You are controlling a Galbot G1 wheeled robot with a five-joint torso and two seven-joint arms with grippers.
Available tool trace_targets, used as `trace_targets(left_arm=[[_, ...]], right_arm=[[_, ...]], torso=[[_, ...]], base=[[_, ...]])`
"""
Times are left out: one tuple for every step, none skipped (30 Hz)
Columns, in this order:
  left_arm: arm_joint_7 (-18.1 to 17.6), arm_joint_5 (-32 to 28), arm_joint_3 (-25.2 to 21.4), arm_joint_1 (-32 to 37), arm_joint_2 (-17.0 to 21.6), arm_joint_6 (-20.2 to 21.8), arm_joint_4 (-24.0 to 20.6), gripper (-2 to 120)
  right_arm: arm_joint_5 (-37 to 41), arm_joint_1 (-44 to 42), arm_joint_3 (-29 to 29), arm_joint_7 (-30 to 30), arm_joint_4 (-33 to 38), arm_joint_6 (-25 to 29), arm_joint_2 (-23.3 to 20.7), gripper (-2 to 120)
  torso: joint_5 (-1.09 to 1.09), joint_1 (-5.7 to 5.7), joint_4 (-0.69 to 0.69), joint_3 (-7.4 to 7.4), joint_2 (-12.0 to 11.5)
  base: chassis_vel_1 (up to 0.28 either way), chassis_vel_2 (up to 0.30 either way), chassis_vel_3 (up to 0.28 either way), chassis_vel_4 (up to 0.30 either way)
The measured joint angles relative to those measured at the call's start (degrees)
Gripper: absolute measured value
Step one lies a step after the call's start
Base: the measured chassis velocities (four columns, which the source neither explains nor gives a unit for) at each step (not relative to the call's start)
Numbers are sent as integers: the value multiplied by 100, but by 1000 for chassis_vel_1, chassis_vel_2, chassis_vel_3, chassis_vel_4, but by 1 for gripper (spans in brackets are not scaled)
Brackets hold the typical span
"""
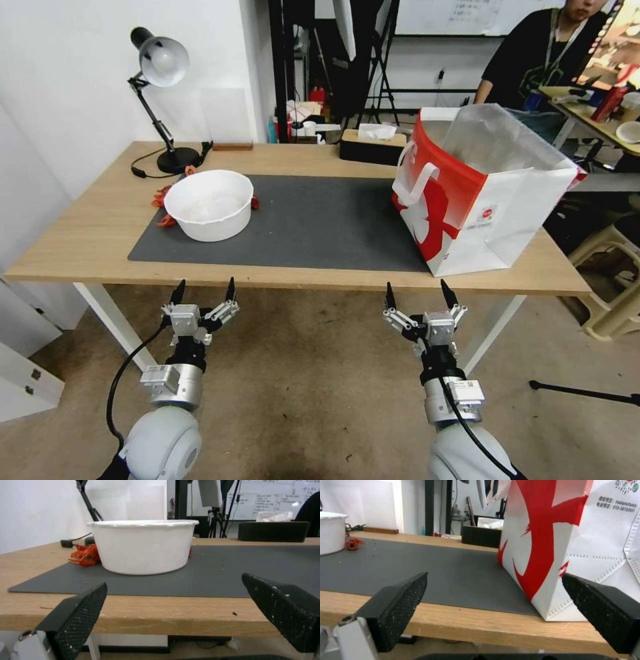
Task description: Close the takeout container lid, then place the container into the takeout bag.
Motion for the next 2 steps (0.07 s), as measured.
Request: trace_targets(left_arm=[[0,-1,0,1,0,-1,1,100],[0,-2,0,1,0,-1,1,100]], right_arm=[[1,0,1,-1,0,0,0,100],[2,1,1,-2,0,-1,-1,100]], torso=[[0,0,0,0,0],[0,0,0,0,0]], base=[[0,0,0,0],[0,0,0,0]])
